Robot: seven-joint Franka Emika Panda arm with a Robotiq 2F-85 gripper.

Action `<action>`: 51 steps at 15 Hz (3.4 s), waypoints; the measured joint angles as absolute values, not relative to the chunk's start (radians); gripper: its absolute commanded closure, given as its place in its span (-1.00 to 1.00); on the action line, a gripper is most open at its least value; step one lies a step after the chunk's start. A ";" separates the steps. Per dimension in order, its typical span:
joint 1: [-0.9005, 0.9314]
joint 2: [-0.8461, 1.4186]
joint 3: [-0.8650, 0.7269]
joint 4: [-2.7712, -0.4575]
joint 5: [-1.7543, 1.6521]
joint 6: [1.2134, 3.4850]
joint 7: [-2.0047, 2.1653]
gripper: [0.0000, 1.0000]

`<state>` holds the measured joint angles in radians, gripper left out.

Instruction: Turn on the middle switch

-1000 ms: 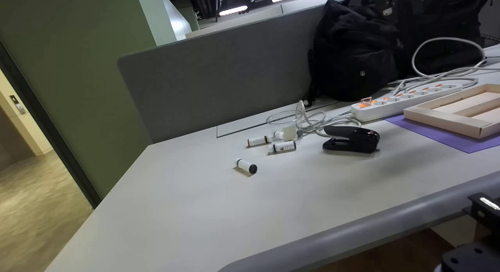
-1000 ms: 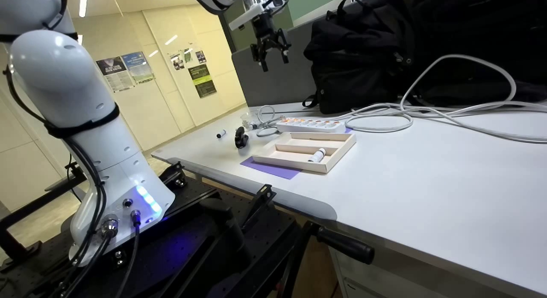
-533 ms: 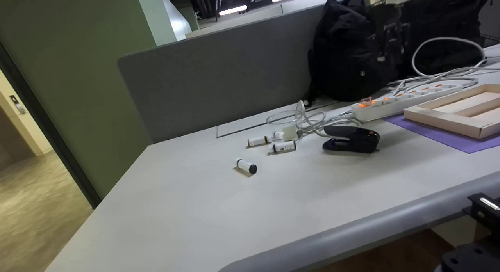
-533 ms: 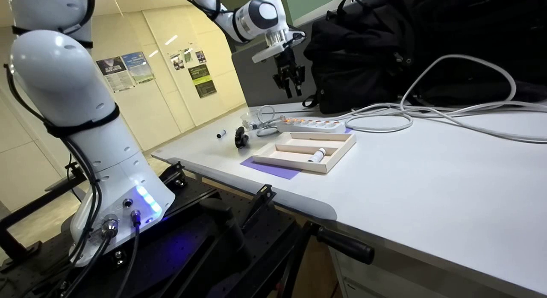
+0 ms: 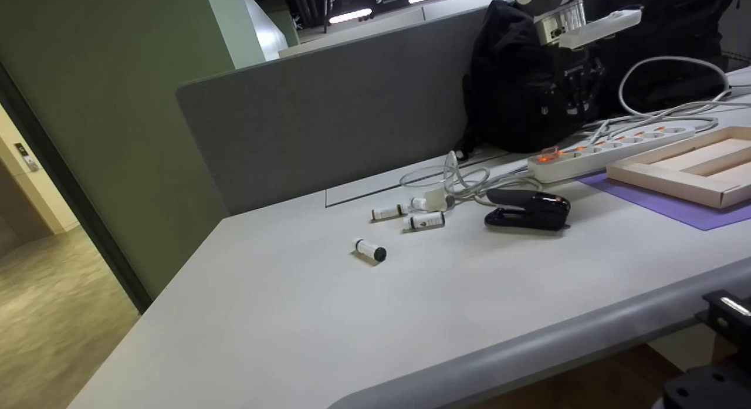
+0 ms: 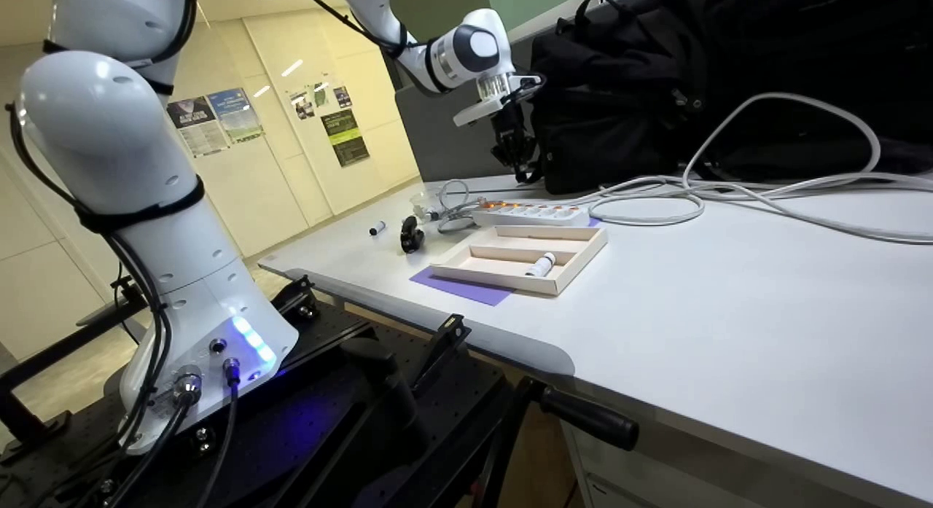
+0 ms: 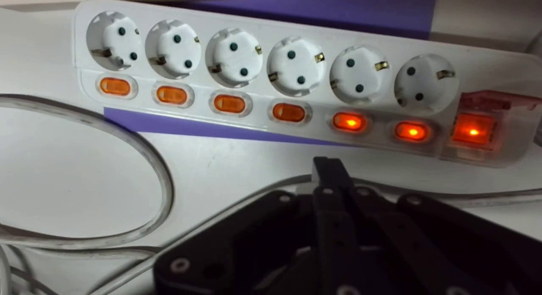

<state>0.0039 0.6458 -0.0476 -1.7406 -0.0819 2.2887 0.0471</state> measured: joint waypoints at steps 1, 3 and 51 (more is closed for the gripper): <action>0.010 0.650 -0.056 -1.735 -0.083 2.277 0.060 1.00; 0.019 0.651 -0.069 -1.735 -0.085 2.265 0.080 1.00; 0.035 0.694 -0.119 -1.767 -0.115 2.290 0.154 1.00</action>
